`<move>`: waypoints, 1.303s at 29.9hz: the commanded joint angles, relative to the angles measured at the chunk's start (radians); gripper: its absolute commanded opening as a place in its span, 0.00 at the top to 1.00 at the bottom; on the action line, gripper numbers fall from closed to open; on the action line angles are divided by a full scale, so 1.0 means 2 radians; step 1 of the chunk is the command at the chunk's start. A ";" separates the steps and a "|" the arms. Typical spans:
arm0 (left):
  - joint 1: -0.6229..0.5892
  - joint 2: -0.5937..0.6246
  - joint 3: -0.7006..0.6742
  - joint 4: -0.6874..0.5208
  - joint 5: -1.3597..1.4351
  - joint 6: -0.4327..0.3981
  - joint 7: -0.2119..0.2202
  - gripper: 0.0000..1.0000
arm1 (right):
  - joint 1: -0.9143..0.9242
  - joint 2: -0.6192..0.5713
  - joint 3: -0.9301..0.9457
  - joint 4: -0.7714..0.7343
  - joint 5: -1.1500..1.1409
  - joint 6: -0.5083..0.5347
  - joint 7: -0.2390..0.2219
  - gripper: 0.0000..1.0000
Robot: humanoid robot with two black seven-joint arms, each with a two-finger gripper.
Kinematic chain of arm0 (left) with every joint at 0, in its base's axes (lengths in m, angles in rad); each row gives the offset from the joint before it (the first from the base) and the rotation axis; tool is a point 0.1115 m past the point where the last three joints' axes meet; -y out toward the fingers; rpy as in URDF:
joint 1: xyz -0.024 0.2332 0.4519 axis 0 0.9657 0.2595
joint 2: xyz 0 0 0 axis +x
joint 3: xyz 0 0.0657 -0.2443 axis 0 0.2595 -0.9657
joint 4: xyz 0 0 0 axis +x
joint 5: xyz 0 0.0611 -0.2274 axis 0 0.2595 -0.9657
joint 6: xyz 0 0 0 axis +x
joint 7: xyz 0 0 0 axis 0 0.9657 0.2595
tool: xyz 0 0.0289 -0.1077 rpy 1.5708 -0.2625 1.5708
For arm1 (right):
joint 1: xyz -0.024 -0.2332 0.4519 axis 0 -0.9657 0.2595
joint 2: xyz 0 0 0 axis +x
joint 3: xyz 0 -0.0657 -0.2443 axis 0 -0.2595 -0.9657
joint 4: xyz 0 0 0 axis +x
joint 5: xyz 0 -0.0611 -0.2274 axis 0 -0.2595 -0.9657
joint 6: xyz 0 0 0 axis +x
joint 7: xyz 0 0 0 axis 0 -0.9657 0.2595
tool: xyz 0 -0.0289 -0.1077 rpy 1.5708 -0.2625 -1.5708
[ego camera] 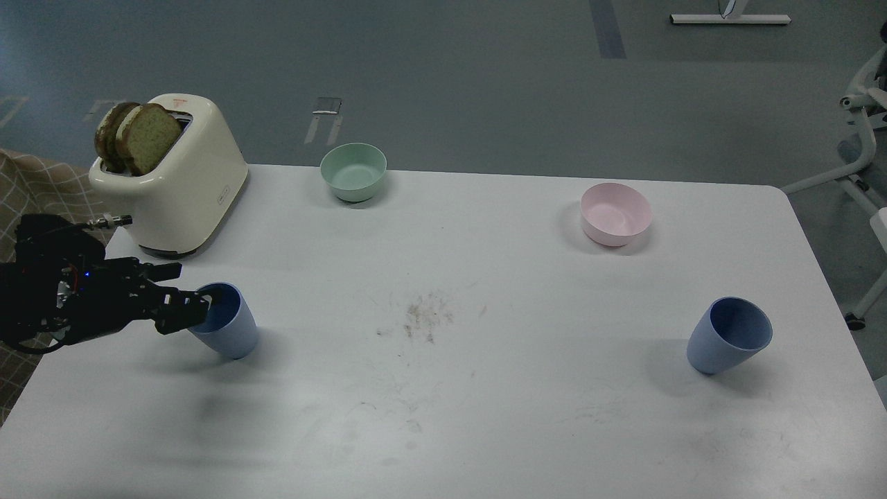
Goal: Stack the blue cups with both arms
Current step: 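Grasp the blue cup with the left gripper and carry it toward the table center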
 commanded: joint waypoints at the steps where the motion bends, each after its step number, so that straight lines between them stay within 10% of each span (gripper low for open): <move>1: 0.003 -0.008 0.000 0.003 0.007 0.000 0.000 0.34 | -0.001 0.000 0.000 -0.001 -0.001 0.000 0.000 0.00; 10: 0.003 -0.013 0.008 0.009 0.023 0.001 -0.006 1.00 | -0.003 0.001 0.000 -0.001 0.000 0.000 0.000 0.00; 26: -0.109 -0.010 0.009 -0.005 0.025 -0.059 -0.015 1.00 | -0.013 0.000 0.002 -0.003 0.000 0.000 0.000 0.00; 29: -0.168 -0.068 0.011 -0.009 0.026 -0.121 -0.014 1.00 | -0.023 -0.001 0.011 -0.002 0.000 0.000 0.000 0.00; 39: -0.373 -0.218 0.202 0.051 0.028 -0.121 -0.002 1.00 | -0.072 -0.004 0.050 -0.001 0.000 0.000 0.000 0.00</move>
